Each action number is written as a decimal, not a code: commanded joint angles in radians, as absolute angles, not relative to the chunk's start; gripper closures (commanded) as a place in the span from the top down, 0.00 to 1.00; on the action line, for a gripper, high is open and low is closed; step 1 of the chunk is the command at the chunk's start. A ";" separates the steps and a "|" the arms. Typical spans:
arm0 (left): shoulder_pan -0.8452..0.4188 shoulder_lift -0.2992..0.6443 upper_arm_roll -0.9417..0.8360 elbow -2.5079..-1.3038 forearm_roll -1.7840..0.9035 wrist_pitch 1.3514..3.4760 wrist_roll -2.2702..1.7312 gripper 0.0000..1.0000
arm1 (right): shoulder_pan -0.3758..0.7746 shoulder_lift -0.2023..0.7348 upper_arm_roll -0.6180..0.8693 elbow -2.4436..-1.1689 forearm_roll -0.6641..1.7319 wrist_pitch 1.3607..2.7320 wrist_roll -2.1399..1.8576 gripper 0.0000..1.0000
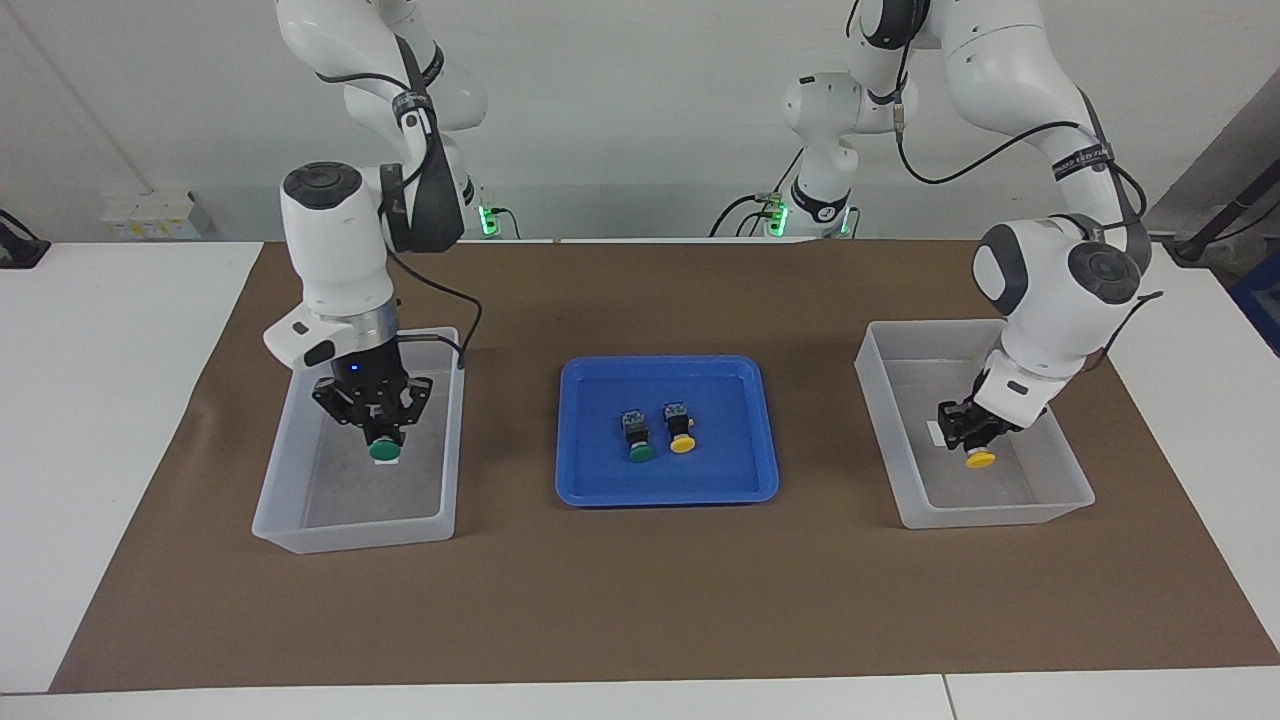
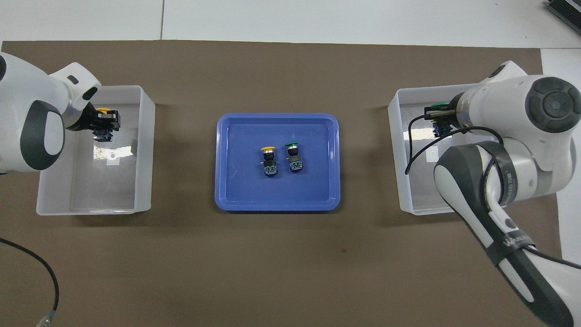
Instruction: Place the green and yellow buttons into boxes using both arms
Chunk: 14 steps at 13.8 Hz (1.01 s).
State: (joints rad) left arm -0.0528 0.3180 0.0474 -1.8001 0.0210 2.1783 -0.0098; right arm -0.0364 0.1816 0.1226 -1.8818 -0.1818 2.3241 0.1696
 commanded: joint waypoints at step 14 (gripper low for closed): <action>-0.061 0.304 0.044 -2.010 0.020 2.421 0.006 0.50 | -0.170 0.459 0.138 -1.835 -0.172 2.661 0.138 0.12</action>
State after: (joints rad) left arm -0.0557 0.3193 0.0400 -1.9922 0.0211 2.4017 -0.0081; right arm -0.1520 0.4274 0.1222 -1.8789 -0.1817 2.6472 0.1595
